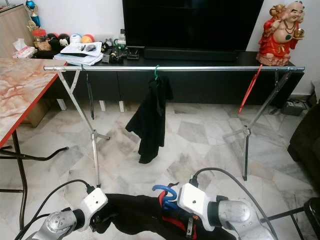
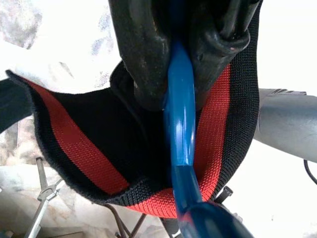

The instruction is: Hang hanger

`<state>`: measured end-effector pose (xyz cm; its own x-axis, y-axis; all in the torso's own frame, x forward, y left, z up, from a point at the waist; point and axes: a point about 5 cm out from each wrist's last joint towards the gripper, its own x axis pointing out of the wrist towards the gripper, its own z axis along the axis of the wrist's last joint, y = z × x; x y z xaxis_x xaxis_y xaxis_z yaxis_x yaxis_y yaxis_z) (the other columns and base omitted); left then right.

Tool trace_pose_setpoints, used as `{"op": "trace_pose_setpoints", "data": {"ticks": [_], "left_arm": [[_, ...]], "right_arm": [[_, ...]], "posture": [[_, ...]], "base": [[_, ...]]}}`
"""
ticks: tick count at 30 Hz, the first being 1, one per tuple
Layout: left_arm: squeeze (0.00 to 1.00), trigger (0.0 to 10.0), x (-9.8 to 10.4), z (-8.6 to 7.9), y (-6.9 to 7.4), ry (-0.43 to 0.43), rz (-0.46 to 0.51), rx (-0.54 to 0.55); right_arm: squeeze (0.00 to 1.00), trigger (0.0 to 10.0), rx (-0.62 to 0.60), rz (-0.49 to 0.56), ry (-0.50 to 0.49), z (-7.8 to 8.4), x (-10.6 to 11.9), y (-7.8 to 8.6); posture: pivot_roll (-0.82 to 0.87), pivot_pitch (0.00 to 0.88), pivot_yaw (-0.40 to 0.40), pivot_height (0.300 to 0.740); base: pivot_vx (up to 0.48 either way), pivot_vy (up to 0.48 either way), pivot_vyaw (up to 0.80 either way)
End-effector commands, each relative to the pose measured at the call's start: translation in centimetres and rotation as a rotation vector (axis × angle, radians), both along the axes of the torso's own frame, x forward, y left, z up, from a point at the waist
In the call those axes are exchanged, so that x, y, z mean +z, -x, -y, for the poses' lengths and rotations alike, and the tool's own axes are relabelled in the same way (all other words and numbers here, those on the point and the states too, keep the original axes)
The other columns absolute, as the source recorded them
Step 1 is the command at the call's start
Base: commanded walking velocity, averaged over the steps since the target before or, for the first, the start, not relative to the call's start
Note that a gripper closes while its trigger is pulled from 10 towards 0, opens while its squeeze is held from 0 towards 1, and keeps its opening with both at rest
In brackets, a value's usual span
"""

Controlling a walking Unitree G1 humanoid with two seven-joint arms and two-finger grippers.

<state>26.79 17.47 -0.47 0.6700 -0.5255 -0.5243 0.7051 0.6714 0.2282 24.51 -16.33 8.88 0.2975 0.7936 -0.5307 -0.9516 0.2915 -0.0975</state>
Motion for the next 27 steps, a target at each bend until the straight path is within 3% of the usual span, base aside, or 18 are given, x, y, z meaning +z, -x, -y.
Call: {"op": "trace_pose_setpoints", "data": {"ticks": [1,27], "left_arm": [[0.00,0.0,-0.06,-0.19,-0.10,-0.012,-0.011,0.010],[0.00,0.0,0.24,-0.42,-0.36,0.021,0.007,0.058]], "right_arm": [[0.00,10.0,-0.013,0.025,-0.014,0.13,0.61,-0.42],[0.00,10.0,-0.060,0.027,-0.022,-0.10,0.13,-0.82]], "posture": [[0.08,0.076,-0.022,0.740],[0.09,0.084,-0.025,0.740]], "base": [[0.000,0.000,0.00],[0.000,0.000,0.00]]}}
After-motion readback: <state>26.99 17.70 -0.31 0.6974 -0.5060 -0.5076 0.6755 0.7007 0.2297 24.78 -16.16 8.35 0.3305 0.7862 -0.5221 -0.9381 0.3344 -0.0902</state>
